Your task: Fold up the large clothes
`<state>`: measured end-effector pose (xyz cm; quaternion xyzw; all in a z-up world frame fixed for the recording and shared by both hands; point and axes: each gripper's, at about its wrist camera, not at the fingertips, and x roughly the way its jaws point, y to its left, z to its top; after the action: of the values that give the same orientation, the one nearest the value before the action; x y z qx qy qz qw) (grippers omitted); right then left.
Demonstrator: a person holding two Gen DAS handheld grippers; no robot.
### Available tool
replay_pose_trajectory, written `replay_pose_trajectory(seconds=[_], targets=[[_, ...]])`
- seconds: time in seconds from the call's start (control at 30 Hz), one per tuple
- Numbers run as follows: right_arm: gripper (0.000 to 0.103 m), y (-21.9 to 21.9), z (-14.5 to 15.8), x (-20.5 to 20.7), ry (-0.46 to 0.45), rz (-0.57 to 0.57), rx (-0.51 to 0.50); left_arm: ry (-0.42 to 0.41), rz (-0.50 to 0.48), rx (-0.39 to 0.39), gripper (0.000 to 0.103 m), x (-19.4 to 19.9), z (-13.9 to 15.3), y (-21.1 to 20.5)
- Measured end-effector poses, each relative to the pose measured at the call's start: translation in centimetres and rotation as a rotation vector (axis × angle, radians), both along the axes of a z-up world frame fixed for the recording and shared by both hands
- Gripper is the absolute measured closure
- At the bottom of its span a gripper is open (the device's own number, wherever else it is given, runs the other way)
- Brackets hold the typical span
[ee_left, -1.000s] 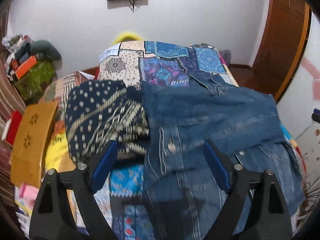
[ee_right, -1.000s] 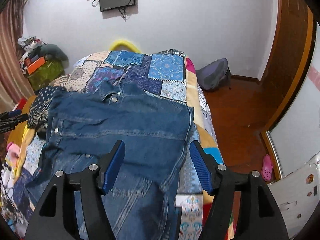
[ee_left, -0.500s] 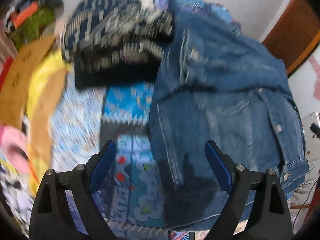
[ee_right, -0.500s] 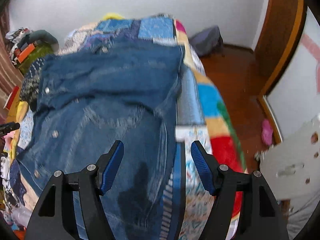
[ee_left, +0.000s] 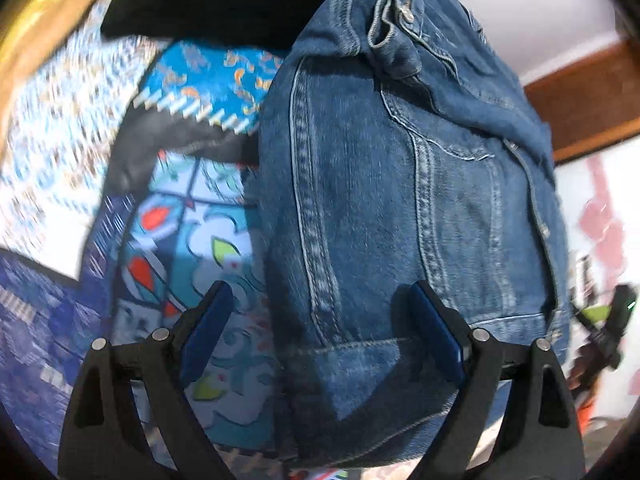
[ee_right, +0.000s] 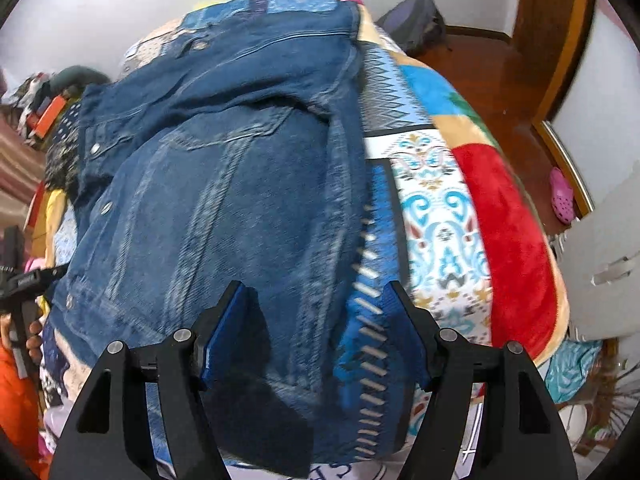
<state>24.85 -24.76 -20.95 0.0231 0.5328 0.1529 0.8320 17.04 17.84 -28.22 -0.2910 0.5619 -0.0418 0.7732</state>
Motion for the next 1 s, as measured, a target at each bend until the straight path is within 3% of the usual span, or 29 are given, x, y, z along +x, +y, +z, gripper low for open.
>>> replay_pose_trajectory(seconds=[0.1,0.2,0.27,0.33,0.37,0.43,0.53,0.67,0.83,1.0], targets=[[0.036,0.3,-0.1,-0.4,-0.02,0.004,0.019,-0.01,0.004,-0.009,0.013,-0.8,0.2,-0.4],[0.04,-0.3,-0.5,0.1,-0.04,-0.053,0.102,-0.015,-0.011,-0.014,0.018,-1.6,0.5,-0.8],[0.065,-0.6,-0.8,0.6,-0.035,-0.091,0.146,-0.024,-0.027,-0.028,0.028,-1.8,1.0,-0.9],[0.085,-0.8,-0.9,1.4,-0.01,-0.11,0.207,-0.047,-0.048,-0.053,0.046,-1.9,1.6,-1.2],[0.091,-0.7,-0.9,1.5,-0.002,-0.113,0.229,-0.071,-0.058,-0.046,0.049,-1.7,2.2,-1.3],[0.091,-0.6,-0.6,1.8,0.009,-0.102,0.263,-0.115,-0.083,-0.017,0.069,-1.6,3.6,-1.6],[0.093,0.1,0.9,2.1,-0.029,-0.063,0.275,-0.199,-0.111,0.013,0.087,-1.3,6.2,-2.2],[0.094,0.4,4.2,3.3,-0.099,-0.035,0.326,-0.3,-0.084,0.072,0.089,-0.3,10.6,-2.2],[0.095,0.8,8.1,6.0,-0.176,-0.003,0.385,-0.419,-0.059,0.06,0.09,2.6,15.9,-1.7],[0.095,2.0,10.9,10.0,-0.262,-0.004,0.365,-0.511,-0.02,0.052,0.09,7.4,20.5,-0.8]])
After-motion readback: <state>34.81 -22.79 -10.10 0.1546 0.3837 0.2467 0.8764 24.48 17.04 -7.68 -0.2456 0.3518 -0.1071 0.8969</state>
